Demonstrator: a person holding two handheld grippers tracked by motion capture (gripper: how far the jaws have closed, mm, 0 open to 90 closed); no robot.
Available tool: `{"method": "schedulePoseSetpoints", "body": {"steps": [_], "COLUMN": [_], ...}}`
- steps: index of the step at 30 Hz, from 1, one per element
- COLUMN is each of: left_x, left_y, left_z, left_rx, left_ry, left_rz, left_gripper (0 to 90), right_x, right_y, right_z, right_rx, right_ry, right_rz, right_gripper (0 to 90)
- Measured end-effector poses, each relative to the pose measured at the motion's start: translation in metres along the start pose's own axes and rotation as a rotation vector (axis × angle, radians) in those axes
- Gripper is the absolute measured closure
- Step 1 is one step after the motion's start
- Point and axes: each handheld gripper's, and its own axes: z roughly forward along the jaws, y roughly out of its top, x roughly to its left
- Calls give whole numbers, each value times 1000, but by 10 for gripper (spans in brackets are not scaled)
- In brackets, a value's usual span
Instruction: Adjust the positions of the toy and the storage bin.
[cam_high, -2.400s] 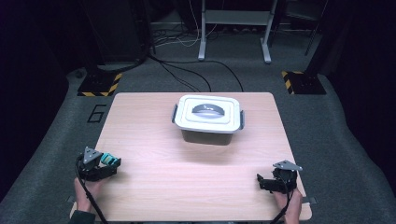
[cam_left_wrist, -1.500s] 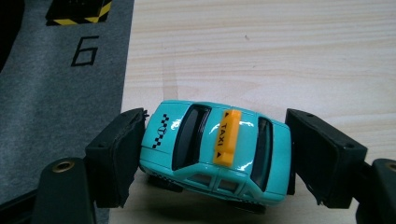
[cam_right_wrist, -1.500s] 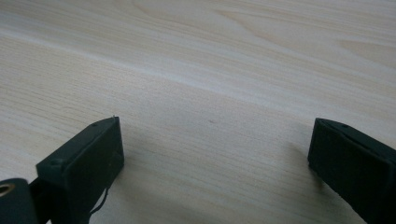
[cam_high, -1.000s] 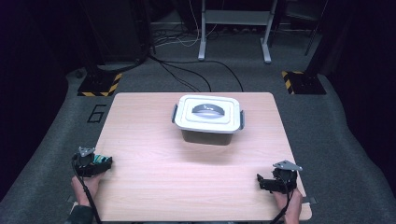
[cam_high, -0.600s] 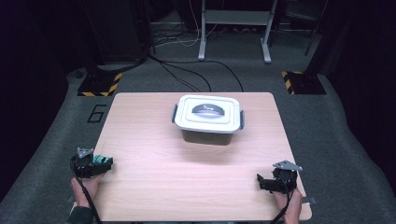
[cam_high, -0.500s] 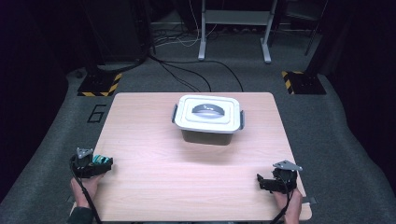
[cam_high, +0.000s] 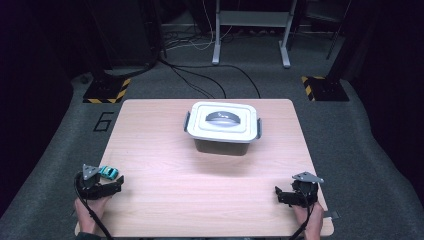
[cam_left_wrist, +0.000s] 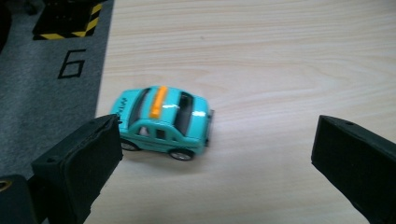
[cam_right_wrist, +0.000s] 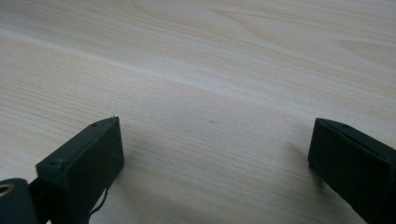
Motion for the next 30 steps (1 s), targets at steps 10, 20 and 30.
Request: {"method": "schedulePoseSetpoints", "body": {"steps": [10,20,30], "left_x": [-40,-63,-67], "left_y": [-10,-22,-22], "left_z": [-3,13,14], "left_rx": [34,121,123], "left_ry": [-177,-243,-234], "left_rz": [117,211,223], "left_gripper": [0,0,0], "right_x": [0,0,14], "right_y": [0,9,48], "right_z": [0,-3,-16], "right_rx": [3,11,-31], "right_ry": [0,8,71], "right_rz": [0,10,-20], "right_gripper": [25,26,31]}}
